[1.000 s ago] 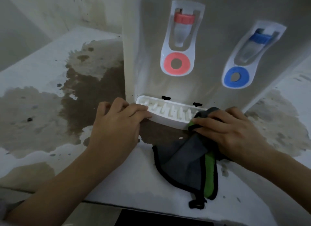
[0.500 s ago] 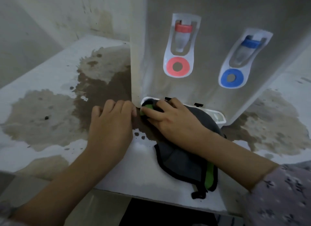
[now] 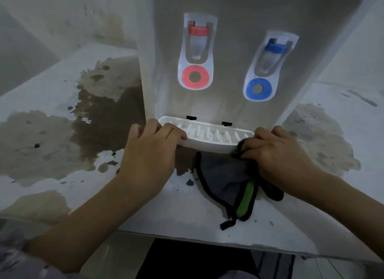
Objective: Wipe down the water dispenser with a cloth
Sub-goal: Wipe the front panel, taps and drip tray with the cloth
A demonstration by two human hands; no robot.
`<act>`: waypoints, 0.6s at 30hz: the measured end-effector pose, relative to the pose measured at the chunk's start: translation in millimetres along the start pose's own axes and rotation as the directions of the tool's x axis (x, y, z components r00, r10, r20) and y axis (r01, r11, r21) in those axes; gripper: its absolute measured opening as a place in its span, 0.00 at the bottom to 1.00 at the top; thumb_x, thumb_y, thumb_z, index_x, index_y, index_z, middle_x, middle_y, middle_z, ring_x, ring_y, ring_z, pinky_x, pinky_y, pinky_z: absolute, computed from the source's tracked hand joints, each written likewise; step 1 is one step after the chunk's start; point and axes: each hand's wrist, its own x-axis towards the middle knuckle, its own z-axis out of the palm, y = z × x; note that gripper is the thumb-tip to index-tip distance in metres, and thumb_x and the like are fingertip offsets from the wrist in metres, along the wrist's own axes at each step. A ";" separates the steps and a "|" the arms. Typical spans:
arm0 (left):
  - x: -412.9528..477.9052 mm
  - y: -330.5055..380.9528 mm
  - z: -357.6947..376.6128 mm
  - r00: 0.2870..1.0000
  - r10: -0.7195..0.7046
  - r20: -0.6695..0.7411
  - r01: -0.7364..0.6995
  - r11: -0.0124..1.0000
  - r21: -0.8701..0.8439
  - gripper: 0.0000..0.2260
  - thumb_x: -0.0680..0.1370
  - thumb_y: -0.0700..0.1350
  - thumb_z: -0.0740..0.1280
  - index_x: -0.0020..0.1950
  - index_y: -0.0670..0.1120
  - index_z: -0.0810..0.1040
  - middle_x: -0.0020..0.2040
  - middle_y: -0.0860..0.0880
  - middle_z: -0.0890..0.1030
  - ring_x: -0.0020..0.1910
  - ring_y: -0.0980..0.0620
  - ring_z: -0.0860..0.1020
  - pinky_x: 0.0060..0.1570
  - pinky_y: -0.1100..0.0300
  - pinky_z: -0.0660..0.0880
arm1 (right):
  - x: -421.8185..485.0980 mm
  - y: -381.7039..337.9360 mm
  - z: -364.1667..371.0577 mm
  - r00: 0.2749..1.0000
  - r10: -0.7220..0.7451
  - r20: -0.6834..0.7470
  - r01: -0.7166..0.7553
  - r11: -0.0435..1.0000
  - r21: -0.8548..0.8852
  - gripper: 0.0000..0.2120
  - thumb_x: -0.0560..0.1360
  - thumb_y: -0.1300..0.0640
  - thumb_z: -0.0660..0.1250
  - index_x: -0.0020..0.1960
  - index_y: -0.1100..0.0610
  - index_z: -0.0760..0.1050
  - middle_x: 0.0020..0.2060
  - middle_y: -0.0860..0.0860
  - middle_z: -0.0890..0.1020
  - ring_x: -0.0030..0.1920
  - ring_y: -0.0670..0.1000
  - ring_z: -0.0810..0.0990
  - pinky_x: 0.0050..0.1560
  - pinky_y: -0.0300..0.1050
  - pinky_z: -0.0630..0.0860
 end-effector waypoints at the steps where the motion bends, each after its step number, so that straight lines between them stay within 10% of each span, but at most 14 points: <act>1: 1.2 1.0 1.1 1.000 0.017 0.001 -0.017 1.000 0.007 0.18 0.61 0.34 0.74 0.48 0.47 0.81 0.43 0.49 0.82 0.40 0.44 0.77 0.41 0.53 0.68 | 2.2 1.8 -0.8 0.998 0.059 -0.029 -0.057 0.996 0.062 0.16 0.63 0.64 0.58 0.37 0.52 0.83 0.34 0.47 0.81 0.35 0.54 0.74 0.37 0.44 0.58; 8: 8.1 -2.8 12.8 0.998 0.049 0.040 -0.049 0.999 0.019 0.20 0.60 0.39 0.78 0.50 0.50 0.81 0.45 0.52 0.82 0.42 0.46 0.77 0.43 0.54 0.61 | 40.2 -11.2 2.3 0.929 0.335 -0.159 -0.207 0.824 0.528 0.19 0.69 0.64 0.60 0.58 0.57 0.79 0.49 0.53 0.80 0.47 0.51 0.72 0.50 0.40 0.69; 18: 1.1 -12.2 19.7 0.991 0.124 -0.042 -0.125 0.992 -0.031 0.13 0.74 0.46 0.61 0.54 0.52 0.82 0.51 0.50 0.81 0.48 0.45 0.73 0.44 0.53 0.62 | 76.9 -22.1 22.8 0.942 0.105 -0.320 -0.037 0.977 0.211 0.11 0.63 0.69 0.66 0.43 0.58 0.76 0.34 0.52 0.79 0.39 0.54 0.70 0.38 0.47 0.68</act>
